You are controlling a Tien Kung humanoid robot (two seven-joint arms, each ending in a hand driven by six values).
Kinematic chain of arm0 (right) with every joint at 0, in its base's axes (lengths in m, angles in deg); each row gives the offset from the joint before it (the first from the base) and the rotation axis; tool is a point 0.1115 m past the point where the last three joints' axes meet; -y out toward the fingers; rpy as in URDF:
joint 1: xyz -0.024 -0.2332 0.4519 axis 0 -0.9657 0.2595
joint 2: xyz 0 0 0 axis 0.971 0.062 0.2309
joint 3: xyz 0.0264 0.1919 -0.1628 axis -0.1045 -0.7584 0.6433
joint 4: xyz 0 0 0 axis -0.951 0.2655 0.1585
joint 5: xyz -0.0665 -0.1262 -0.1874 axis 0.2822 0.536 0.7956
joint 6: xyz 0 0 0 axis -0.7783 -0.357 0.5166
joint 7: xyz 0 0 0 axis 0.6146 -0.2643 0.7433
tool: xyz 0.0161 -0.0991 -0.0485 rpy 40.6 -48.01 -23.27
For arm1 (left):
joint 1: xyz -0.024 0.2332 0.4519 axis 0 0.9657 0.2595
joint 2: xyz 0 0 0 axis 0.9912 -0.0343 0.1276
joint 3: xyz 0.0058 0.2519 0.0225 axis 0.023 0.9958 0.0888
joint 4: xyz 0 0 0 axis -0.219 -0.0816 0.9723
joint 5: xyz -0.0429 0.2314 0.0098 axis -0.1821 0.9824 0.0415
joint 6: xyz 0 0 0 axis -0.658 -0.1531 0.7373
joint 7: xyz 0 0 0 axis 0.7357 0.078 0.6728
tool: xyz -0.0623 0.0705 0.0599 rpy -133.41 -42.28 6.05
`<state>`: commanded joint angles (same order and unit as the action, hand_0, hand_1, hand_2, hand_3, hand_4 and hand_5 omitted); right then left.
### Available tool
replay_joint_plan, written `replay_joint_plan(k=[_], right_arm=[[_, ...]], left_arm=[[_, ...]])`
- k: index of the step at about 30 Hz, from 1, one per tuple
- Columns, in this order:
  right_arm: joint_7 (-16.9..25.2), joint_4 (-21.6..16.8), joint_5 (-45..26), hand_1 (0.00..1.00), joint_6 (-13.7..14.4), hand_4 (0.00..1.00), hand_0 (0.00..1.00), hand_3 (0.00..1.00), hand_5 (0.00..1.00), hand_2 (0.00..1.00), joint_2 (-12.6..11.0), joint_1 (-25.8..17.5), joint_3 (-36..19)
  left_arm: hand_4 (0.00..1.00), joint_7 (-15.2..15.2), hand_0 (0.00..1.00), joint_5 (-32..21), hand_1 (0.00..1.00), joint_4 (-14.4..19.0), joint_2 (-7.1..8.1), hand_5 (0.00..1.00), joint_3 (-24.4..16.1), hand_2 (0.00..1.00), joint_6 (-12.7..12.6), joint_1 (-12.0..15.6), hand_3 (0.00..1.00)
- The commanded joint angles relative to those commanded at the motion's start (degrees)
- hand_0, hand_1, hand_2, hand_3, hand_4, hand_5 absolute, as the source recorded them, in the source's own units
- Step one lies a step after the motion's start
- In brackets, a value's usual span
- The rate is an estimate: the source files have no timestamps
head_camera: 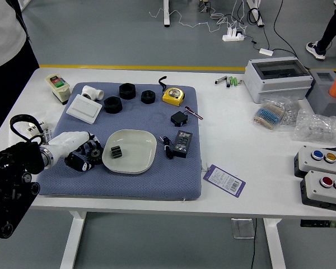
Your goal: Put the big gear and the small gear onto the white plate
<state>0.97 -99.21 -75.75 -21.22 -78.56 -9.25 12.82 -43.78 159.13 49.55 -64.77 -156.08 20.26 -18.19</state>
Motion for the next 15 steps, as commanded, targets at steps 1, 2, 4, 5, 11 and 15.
replay_joint_plan(k=[1, 2, 4, 5, 11, 15], right_arm=[[0.0, 0.0, 0.0, 0.686, 0.0, 0.784, 0.667, 0.559, 0.674, 0.737, 0.0, 0.0, 0.0], [0.0, 0.0, 0.0, 0.686, 0.0, 0.784, 0.667, 0.559, 0.674, 0.737, 0.0, 0.0, 0.0], [0.0, 0.0, 0.0, 0.686, 0.0, 0.784, 0.667, 0.559, 0.674, 0.737, 0.0, 0.0, 0.0], [0.0, 0.0, 0.0, 0.686, 0.0, 0.784, 0.667, 0.559, 0.674, 0.737, 0.0, 0.1, -0.1], [0.1, 0.0, 0.1, 0.686, 0.0, 0.784, 0.667, 0.559, 0.675, 0.737, -0.1, 0.2, -0.3], [0.1, 0.0, 0.0, 0.686, 0.1, 0.784, 0.667, 0.559, 0.675, 0.737, -0.1, 0.2, -0.4]], left_arm=[[0.558, 0.0, 0.477, 0.0, 0.46, 0.1, 0.0, 0.002, -0.3, 0.497, 0.1, 0.1, 0.582], [0.558, 0.2, 0.477, 0.0, 0.46, 0.4, -0.01, 0.002, -0.8, 0.497, 0.0, 0.1, 0.582], [0.558, 0.5, 0.477, 0.0, 0.46, 1.0, -0.07, 0.002, -1.7, 0.497, -0.3, 0.2, 0.582], [0.515, 0.7, 0.438, 0.0, 0.433, 1.4, -0.1, 0.002, -2.4, 0.482, -0.6, 0.2, 0.569], [0.499, 1.8, 0.424, 0.0, 0.437, 3.2, 0.1, 0.002, -5.6, 0.487, -0.9, 0.4, 0.57], [0.499, 2.3, 0.424, 0.0, 0.437, 5.0, 0.34, 0.002, -7.2, 0.487, -0.7, 0.6, 0.57]])
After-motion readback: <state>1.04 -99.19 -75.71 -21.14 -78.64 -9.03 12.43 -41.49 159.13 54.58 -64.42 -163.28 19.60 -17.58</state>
